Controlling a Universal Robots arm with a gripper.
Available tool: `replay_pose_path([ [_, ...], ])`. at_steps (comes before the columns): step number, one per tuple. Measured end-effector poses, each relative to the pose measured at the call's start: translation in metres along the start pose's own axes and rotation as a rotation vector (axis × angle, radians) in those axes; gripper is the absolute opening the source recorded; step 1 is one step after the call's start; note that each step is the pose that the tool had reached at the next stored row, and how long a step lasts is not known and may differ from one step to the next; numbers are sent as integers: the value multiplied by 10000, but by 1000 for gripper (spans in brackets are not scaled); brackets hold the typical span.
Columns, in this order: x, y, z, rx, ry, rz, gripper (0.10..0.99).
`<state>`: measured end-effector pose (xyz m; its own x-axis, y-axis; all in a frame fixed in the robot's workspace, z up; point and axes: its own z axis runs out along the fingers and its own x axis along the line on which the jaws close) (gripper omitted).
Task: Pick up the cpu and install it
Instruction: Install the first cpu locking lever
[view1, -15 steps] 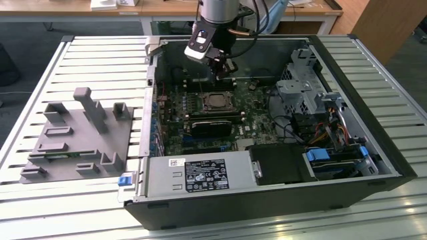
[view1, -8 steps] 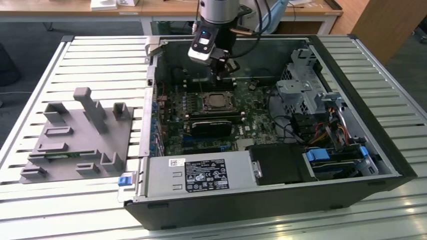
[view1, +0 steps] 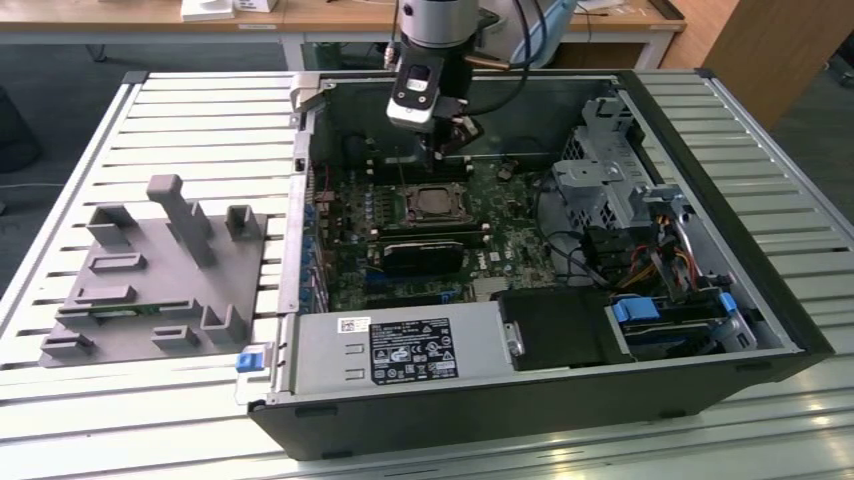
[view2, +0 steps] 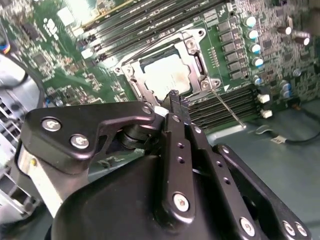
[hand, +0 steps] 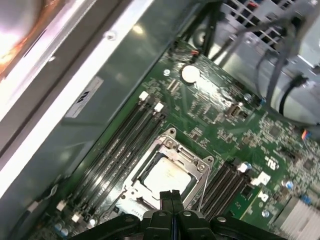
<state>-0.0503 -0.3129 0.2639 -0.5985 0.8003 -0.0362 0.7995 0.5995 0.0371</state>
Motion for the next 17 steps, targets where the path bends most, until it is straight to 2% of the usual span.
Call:
replay_pose_path([
  [12,-1,1,7,-66,90,-2040,106],
  [13,-2,1,7,-60,165,-2067,106],
  [16,-2,2,8,7,561,-2087,106],
  [17,-1,3,14,26,635,-2111,106],
])
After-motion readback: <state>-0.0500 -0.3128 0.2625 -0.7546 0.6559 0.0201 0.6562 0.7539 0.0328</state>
